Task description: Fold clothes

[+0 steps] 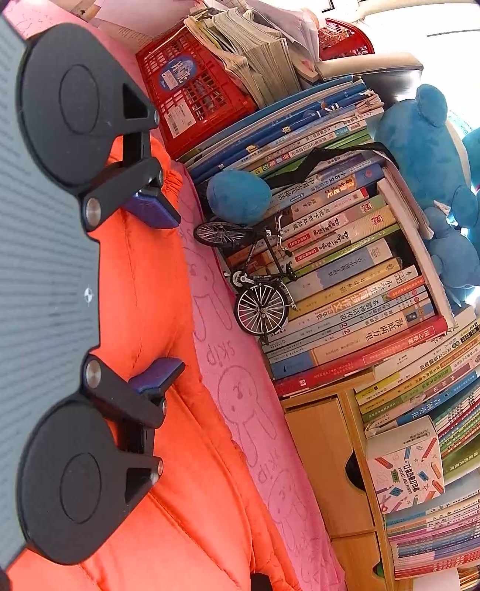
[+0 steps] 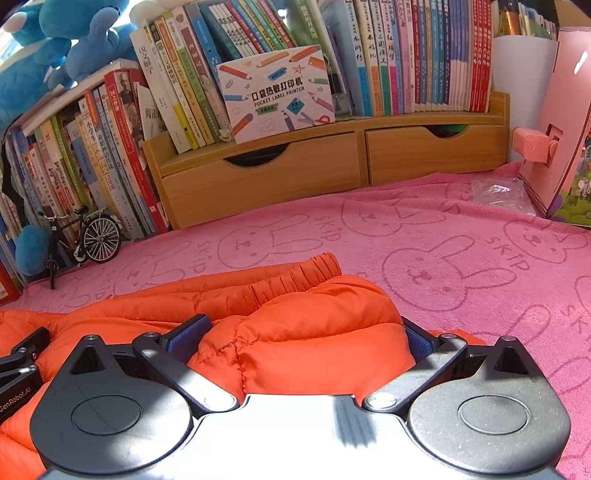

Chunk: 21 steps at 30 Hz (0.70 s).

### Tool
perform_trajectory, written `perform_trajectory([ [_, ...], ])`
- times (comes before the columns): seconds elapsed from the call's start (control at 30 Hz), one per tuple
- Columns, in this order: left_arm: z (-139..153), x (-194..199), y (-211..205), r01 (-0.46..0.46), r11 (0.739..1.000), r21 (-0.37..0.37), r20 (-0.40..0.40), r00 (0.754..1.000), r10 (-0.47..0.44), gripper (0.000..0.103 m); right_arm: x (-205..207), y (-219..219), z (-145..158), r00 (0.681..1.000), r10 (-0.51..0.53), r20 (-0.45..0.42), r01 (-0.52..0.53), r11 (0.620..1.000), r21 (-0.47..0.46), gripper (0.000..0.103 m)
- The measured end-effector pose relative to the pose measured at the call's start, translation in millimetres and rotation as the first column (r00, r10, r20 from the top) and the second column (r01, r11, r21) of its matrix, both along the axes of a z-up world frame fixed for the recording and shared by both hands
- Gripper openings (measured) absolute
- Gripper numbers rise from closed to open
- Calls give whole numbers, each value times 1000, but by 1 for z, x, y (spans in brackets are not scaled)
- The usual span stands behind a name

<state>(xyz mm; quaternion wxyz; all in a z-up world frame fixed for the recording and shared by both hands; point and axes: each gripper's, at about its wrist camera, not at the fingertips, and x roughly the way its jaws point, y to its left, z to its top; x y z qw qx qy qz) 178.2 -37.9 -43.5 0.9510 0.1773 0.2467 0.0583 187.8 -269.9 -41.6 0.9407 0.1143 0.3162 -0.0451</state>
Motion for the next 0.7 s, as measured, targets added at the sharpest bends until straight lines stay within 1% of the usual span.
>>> perform_trajectory([
  [0.2, -2, 3, 24, -23, 1000, -6, -5, 1000, 23, 82, -1, 1, 0, 1000, 3, -1, -3, 1000, -3, 103],
  [0.33, -2, 4, 38, -31, 999, -24, -14, 999, 31, 83, 0, 1, 0, 1000, 4, -1, -4, 1000, -5, 103],
  [0.4, -1, 4, 47, -47, 998, -37, -18, 999, 47, 83, 0, 1, 0, 1000, 4, 0, -4, 1000, -5, 103],
  [0.53, 0, 9, 61, -71, 993, -96, -48, 997, 67, 83, -1, 1, 0, 1000, 3, 0, -3, 1000, -10, 103],
  [0.63, -2, 11, 60, -70, 993, -92, -61, 996, 65, 82, -5, 6, 7, 1000, -12, 11, 13, 998, -55, 102],
  [0.67, -2, 11, 61, -71, 993, -95, -67, 996, 64, 82, -7, 9, 10, 1000, -19, 22, 20, 997, -76, 100],
  [0.7, -3, 12, 61, -71, 993, -99, -73, 995, 64, 82, -14, 15, 15, 998, -25, 56, 31, 993, -111, 99],
])
